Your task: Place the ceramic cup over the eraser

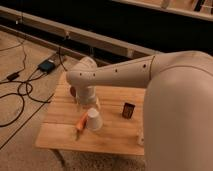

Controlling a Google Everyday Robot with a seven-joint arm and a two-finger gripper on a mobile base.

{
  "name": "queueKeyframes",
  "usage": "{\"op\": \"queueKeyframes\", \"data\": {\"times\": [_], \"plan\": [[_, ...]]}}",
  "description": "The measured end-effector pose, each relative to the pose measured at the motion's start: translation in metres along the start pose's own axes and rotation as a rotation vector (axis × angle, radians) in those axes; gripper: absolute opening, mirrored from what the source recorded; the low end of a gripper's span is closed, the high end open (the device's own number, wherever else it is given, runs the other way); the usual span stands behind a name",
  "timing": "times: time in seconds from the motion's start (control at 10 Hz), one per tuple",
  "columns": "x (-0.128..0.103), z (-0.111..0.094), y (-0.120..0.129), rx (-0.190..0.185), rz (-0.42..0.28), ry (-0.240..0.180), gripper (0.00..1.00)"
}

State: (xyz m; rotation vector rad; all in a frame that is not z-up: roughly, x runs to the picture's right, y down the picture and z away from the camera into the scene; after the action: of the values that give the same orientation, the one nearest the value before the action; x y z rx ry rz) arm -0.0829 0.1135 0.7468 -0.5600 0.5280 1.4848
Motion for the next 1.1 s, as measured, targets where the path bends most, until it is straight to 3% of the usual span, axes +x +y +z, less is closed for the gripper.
{"op": "queueKeyframes", "data": {"times": [0.7,1.1], "plan": [[-0.012,0.03,-0.01,-0.017,0.011,0.016,0.65],[-0.004,0.044,-0.01,-0.013,0.001,0.062,0.65]]}}
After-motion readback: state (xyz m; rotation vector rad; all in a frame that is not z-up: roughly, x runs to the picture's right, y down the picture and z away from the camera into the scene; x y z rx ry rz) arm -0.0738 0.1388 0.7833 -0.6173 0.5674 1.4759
